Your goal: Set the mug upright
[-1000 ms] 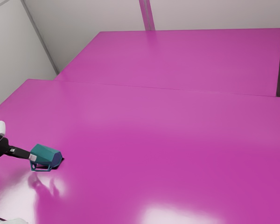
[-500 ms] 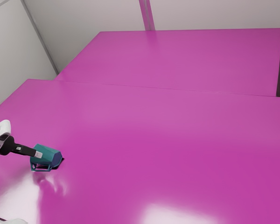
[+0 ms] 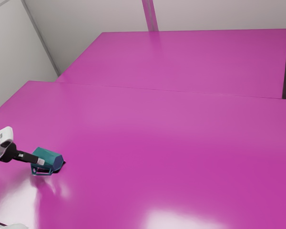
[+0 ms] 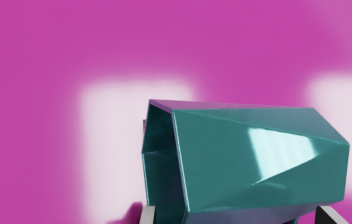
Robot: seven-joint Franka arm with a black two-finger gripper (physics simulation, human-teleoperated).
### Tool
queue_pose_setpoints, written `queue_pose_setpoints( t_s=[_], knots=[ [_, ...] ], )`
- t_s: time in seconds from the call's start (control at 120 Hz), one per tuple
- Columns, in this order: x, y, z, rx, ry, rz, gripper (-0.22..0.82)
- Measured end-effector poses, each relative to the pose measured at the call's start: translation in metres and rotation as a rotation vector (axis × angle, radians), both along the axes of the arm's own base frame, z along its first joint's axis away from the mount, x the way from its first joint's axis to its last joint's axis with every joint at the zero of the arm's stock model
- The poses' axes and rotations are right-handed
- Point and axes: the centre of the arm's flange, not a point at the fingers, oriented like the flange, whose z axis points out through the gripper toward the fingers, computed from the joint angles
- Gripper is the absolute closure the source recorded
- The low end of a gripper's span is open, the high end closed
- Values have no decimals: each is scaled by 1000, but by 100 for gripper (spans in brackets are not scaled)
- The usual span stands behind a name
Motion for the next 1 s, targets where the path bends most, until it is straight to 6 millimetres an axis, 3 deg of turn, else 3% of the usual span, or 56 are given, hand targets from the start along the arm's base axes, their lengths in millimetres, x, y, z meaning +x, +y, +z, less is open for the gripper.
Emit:
queue_pose_setpoints(
  t_s=[1.0],
  knots=[
    [4,-15,-6,-92,-189,-64,8]
  ],
)
